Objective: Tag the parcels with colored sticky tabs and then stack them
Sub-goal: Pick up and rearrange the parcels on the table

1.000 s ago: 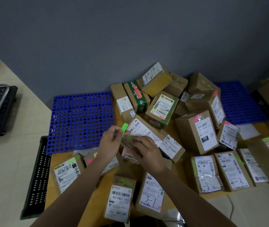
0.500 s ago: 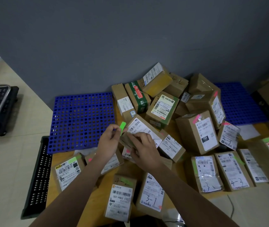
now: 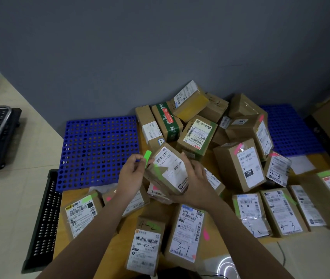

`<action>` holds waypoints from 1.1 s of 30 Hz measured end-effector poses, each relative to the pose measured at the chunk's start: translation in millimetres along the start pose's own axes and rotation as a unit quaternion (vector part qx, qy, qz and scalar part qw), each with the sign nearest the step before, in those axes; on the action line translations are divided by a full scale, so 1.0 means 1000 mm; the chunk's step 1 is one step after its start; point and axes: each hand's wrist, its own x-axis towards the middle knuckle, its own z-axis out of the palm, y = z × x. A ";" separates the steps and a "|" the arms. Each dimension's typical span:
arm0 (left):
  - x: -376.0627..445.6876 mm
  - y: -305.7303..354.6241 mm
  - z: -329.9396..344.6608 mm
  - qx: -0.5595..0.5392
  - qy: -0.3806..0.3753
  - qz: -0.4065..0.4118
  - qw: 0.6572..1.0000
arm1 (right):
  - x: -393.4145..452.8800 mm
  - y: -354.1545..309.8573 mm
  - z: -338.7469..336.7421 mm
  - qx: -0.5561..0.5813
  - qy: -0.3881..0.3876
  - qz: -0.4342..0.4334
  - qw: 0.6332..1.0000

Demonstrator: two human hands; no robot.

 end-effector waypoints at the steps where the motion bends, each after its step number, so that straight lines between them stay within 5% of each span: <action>1: 0.000 0.000 -0.002 -0.003 0.001 0.004 1.000 | -0.001 -0.003 -0.002 0.008 0.009 -0.004 1.000; 8: -0.001 0.012 -0.039 -0.080 0.078 0.048 0.993 | -0.007 -0.039 0.007 0.018 0.055 -0.046 0.997; 14: -0.023 -0.016 -0.084 -0.001 0.153 -0.025 0.988 | -0.006 -0.083 0.062 -0.070 -0.010 -0.078 0.994; 23: -0.044 -0.016 -0.101 0.092 0.158 0.015 0.983 | -0.005 -0.103 0.085 -0.178 -0.056 -0.044 0.981; 29: -0.028 -0.003 -0.068 0.166 0.034 0.142 0.975 | -0.007 -0.084 0.042 0.096 0.009 -0.046 0.994; 33: -0.028 0.020 -0.018 0.142 -0.115 0.135 0.974 | -0.011 -0.074 0.029 0.324 0.120 -0.042 0.937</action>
